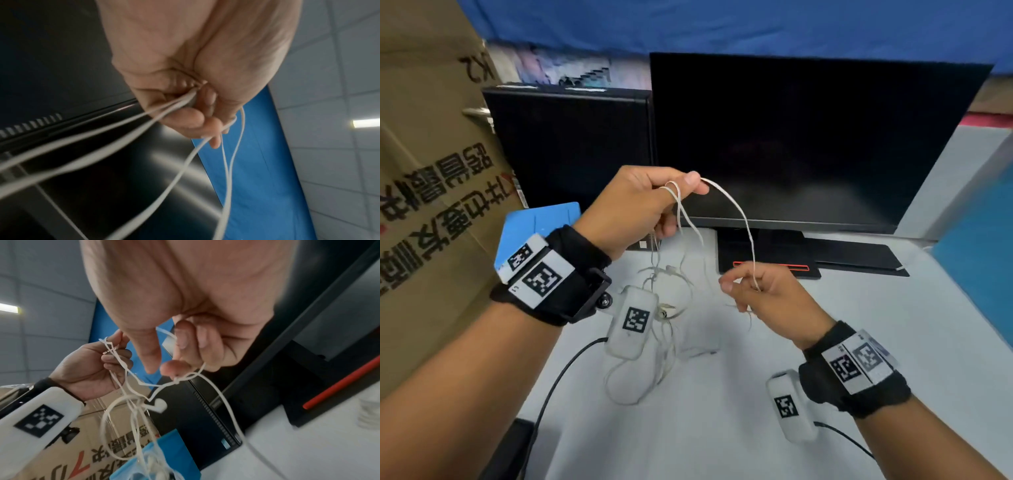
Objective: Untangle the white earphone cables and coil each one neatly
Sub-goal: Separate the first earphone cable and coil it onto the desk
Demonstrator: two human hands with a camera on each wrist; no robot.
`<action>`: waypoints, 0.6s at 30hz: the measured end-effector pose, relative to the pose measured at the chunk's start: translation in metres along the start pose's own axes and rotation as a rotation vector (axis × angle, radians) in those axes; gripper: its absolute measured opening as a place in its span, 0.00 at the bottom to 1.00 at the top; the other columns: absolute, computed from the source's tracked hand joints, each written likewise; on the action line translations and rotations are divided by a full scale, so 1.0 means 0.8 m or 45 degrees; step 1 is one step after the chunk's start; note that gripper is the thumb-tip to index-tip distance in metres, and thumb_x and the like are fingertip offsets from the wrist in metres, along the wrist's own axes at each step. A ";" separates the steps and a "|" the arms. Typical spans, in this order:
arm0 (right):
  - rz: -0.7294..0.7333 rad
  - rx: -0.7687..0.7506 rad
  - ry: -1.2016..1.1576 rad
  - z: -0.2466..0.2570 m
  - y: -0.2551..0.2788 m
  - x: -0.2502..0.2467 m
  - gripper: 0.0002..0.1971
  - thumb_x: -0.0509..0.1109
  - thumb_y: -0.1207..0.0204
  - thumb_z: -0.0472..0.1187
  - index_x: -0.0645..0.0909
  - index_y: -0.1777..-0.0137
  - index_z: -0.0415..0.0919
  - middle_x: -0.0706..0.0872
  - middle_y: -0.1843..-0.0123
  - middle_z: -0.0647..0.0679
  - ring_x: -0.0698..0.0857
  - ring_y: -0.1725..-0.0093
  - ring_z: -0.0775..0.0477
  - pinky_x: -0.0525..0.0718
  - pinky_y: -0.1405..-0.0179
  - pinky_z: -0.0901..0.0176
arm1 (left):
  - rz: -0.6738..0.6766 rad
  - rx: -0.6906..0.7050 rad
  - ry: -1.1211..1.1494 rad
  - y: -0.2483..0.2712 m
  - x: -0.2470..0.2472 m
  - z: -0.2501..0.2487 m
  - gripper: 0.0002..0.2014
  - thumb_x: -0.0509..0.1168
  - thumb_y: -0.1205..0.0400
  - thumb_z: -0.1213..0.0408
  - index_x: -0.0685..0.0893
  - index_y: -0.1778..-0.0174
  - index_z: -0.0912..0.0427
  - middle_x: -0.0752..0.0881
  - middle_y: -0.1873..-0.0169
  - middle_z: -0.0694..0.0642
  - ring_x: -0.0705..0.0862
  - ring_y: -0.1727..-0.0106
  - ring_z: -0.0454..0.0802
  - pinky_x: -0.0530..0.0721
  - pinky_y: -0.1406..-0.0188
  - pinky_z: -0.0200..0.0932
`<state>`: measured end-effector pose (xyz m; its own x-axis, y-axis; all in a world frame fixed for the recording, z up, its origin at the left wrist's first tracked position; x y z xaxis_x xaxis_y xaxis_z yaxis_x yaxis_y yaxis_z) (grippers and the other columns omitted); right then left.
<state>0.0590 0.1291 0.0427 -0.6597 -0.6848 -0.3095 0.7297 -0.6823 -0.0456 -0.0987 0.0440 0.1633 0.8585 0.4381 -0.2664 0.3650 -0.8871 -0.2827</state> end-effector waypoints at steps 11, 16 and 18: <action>0.183 -0.356 -0.053 0.152 -0.017 0.019 0.28 0.84 0.40 0.52 0.83 0.40 0.46 0.87 0.61 0.45 0.83 0.60 0.41 0.83 0.54 0.37 | -0.084 0.111 -0.132 -0.028 0.013 -0.064 0.12 0.65 0.15 0.59 0.91 0.49 0.61 0.84 0.78 0.34 0.83 0.70 0.25 0.77 0.58 0.22; 0.179 -0.414 0.405 0.164 -0.043 0.054 0.12 0.76 0.24 0.45 0.87 0.61 0.36 0.85 0.73 0.43 0.78 0.77 0.44 0.80 0.72 0.56 | -0.035 0.172 -0.165 -0.027 0.021 -0.084 0.10 0.67 0.16 0.59 0.92 0.50 0.59 0.92 0.60 0.45 0.85 0.68 0.26 0.78 0.58 0.22; 0.193 -0.495 0.406 0.178 -0.041 0.060 0.12 0.72 0.20 0.38 0.85 0.62 0.30 0.85 0.74 0.48 0.78 0.80 0.55 0.76 0.75 0.66 | -0.016 0.198 -0.188 -0.023 0.019 -0.087 0.09 0.70 0.17 0.61 0.91 0.46 0.61 0.91 0.68 0.44 0.84 0.72 0.30 0.77 0.67 0.24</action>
<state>-0.0220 0.0821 0.1651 -0.4982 -0.6151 -0.6111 0.8655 -0.3949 -0.3082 -0.0677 0.0570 0.2286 0.7879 0.4759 -0.3907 0.3057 -0.8532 -0.4227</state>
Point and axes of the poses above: each hand's wrist, its own y-axis away from the middle knuckle, its own x-axis out of the palm, z = x × y, the point moved 9 cm from there along -y, towards the middle knuckle
